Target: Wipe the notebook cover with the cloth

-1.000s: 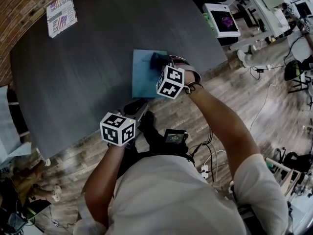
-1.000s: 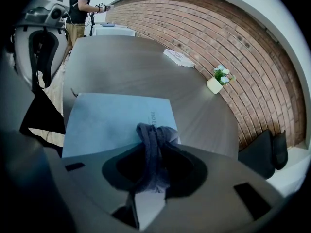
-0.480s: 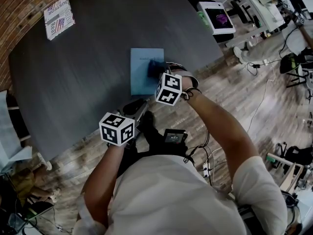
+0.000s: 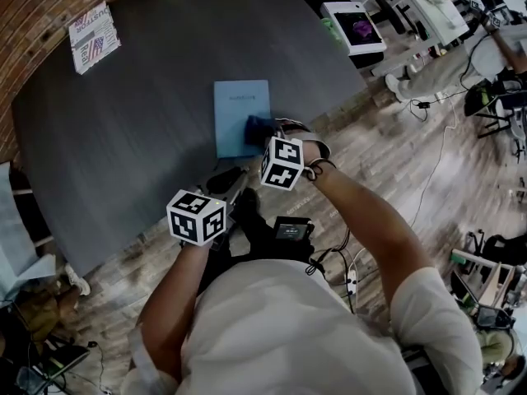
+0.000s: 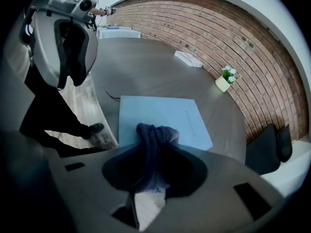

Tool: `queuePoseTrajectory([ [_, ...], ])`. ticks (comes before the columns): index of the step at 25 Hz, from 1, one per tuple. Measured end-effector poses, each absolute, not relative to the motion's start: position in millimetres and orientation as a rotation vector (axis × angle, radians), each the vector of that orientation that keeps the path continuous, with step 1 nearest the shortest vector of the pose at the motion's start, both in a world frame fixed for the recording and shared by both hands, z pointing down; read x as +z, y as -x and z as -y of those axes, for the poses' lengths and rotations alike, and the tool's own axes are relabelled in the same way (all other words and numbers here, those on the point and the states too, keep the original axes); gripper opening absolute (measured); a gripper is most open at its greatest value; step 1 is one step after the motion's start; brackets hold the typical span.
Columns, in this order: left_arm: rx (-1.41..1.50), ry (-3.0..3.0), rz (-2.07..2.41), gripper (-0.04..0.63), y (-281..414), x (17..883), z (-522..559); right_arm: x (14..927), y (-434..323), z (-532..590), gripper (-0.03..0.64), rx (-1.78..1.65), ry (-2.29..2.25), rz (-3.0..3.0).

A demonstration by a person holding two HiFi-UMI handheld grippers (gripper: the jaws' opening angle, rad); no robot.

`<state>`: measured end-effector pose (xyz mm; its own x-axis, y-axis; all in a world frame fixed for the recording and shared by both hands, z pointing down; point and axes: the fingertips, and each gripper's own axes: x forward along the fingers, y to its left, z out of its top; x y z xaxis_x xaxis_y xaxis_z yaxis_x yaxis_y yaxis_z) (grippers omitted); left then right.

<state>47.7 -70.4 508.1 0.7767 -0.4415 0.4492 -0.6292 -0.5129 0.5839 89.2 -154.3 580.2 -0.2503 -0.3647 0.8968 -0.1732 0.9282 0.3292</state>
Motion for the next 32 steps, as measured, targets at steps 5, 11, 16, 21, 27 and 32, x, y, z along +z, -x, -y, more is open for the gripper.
queuePoseTrajectory([
  [5, 0.318, -2.204, 0.778, 0.055, -47, 506, 67, 580, -89, 143, 0.121, -0.171, -0.405, 1.836],
  [11, 0.314, -2.21, 0.773, 0.055, -43, 503, 63, 581, -89, 129, 0.121, -0.158, -0.401, 1.834],
  [16, 0.312, -2.212, 0.77, 0.055, -41, 502, 60, 581, -88, 122, 0.121, -0.149, -0.401, 1.834],
  [21, 0.304, -2.213, 0.771, 0.055, -38, 500, 62, 580, -88, 115, 0.121, -0.14, -0.391, 1.835],
  [27, 0.295, -2.221, 0.77, 0.055, -36, 496, 65, 580, -88, 103, 0.121, -0.142, -0.347, 1.824],
  [32, 0.294, -2.231, 0.766, 0.054, -34, 494, 64, 575, -84, 81, 0.121, -0.101, -0.28, 1.848],
])
